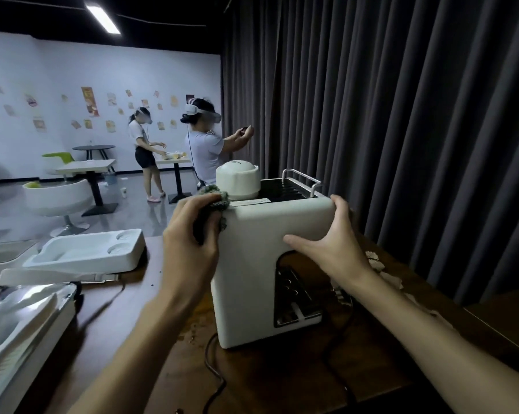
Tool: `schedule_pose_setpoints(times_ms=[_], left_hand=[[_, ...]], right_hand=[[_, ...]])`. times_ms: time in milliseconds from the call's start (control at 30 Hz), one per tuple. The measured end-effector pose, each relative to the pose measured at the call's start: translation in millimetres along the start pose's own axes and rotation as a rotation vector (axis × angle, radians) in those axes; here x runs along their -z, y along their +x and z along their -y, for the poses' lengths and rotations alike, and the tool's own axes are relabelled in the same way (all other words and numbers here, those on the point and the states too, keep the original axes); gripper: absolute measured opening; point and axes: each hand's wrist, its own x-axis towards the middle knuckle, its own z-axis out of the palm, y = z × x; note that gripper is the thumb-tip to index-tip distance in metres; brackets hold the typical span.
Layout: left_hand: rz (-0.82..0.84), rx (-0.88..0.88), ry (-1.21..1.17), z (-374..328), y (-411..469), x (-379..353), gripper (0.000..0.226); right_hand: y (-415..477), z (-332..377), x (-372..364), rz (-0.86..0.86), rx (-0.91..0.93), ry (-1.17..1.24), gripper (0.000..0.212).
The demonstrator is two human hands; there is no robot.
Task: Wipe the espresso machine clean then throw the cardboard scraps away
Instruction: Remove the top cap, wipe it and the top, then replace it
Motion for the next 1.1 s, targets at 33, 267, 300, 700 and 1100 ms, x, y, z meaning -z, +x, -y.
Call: schedule_pose_setpoints(times_ms=[33,267,300,700,1100], left_hand=[[-0.014,-0.001,0.037,3.2,4.8,4.3,0.031],[-0.099,-0.016,0.154,-8.2,1.3,13.4,0.031],[-0.098,-0.031,0.152,-12.5,-4.2,13.1,0.031],[-0.194,0.066,0.056,-30.5,-52.9,-9.5,0.025],[-0.184,0.154,-0.054,-20.7,-27.1,-17.6,0.025]], right_hand=[[-5.1,1.0,-1.1,-0.020,0.044,-0.034,0.103],[-18.3,6.5,0.1,0.025,0.218,-0.052,0.069],[-19.0,6.6,-0.4,0.010,0.234,-0.078,0.068],[57.5,26.5,43.7,0.504,0.313,-0.065,0.031],[74.5,44.5,34.2,0.575,0.405,-0.187,0.017]])
